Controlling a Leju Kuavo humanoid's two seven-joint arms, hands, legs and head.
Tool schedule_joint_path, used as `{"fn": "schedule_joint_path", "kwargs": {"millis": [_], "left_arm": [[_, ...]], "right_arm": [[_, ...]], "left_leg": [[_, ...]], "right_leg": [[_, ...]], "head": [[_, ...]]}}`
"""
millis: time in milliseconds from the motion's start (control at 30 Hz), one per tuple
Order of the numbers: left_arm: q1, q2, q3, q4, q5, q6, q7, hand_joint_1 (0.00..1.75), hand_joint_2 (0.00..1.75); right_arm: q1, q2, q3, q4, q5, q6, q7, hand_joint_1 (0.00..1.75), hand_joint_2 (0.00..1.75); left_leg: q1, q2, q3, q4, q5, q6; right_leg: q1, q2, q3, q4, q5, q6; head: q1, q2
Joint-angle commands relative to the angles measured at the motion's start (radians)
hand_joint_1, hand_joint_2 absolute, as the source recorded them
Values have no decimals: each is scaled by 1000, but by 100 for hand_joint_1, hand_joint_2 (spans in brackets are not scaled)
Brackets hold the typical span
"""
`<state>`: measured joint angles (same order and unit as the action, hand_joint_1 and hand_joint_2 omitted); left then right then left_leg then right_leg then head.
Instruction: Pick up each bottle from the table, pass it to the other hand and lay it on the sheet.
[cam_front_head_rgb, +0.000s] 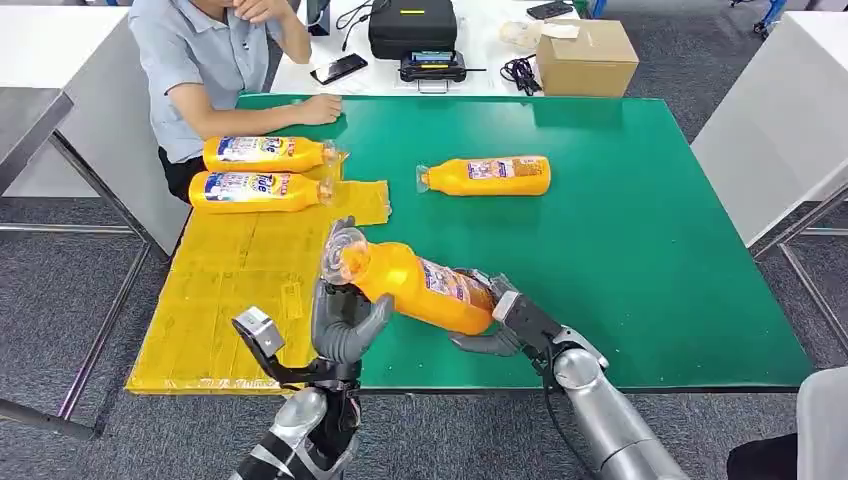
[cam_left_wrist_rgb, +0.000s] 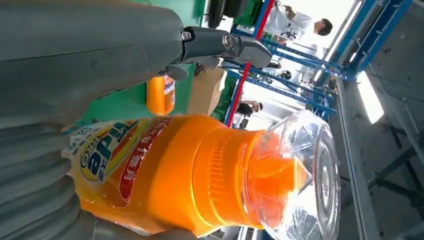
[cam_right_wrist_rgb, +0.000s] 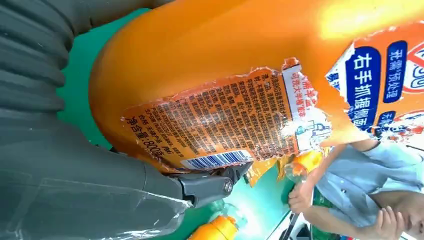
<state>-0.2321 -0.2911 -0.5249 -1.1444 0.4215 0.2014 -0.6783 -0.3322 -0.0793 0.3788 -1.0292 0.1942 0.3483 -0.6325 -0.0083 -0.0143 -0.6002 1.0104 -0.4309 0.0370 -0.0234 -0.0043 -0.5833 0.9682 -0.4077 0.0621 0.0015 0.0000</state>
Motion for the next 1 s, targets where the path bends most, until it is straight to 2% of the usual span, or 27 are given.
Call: {"fn": "schedule_joint_path", "kwargs": {"millis": [33, 533, 1000], "left_arm": [[-47, 11, -42, 77, -47, -5, -20, 0, 175], [-10, 1, -47, -16, -192, -19, -20, 0, 175], [-34, -2, -59, 48, -130, -92, -20, 0, 175]], "right_arm": [[-48, -14, 40, 62, -13, 39, 2, 175, 175], [-57, -8, 48, 118, -49, 43, 40, 175, 175], [-63, -16, 77, 131, -49, 55, 40, 175, 175]], "left_leg": [[1, 2, 3, 0, -1, -3], [1, 2, 2, 0, -1, -2], [1, 2, 3, 0, -1, -2]], "right_leg": [[1, 2, 2, 0, -1, -3], [1, 1, 2, 0, 0, -2], [1, 1, 3, 0, -1, -3]], "head": [[0, 0], [0, 0], [0, 0]]}}
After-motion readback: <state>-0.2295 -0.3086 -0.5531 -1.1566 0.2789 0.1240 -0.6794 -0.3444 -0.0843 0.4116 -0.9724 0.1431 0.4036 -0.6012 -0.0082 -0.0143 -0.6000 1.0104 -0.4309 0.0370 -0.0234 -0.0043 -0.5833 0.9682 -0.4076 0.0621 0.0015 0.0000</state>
